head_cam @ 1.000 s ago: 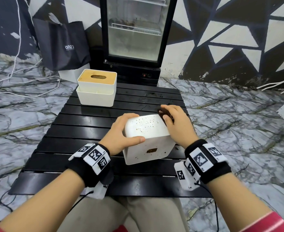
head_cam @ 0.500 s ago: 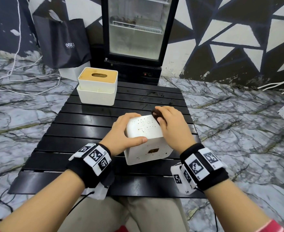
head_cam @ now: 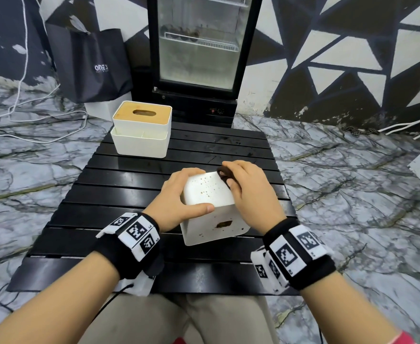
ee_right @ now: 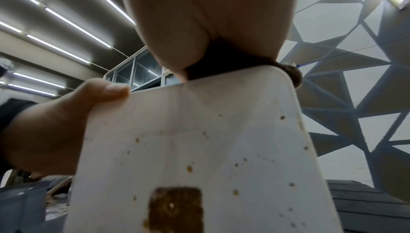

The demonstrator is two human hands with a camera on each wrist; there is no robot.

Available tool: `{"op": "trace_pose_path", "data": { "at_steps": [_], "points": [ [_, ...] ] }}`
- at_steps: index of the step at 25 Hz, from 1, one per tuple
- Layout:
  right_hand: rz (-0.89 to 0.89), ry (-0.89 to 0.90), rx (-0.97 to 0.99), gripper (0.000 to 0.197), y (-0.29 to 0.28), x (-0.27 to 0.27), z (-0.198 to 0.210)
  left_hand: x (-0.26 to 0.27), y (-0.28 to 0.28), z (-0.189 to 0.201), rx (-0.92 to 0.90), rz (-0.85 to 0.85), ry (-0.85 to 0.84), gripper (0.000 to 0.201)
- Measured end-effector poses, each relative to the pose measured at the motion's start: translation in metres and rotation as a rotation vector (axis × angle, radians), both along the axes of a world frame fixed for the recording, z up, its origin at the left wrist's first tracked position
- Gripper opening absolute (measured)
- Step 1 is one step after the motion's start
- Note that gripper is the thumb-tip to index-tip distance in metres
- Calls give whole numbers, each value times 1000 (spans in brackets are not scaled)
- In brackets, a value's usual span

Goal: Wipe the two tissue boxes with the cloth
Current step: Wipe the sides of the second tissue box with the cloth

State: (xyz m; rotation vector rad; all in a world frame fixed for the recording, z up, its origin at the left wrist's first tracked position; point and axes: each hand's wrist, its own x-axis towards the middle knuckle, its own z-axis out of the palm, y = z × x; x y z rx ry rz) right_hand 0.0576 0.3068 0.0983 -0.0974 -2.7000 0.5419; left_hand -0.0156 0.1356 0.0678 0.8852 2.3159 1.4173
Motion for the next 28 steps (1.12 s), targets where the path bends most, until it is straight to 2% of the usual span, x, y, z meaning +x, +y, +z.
{"op": "trace_pose_path", "data": {
  "at_steps": [4,10,14,18,24,28],
  "points": [
    [40,29,-79,37,8,9,-5,-3,-2,-1,3,-12,0,63],
    [-18,23,-248,36,23,-4,-2,-3,0,-1,21,-16,-13,64],
    [-70,12,-111,37,12,-10,-2,-1,4,-4,38,27,2,64],
    [-10,41,-32,37,-8,-6,-2,3,6,-9,70,69,14,64],
    [102,24,-92,41,-20,1,-5,11,6,-10,92,124,44,66],
    [44,14,-80,35,-5,-5,-1,12,9,-7,71,139,60,65]
  ]
}}
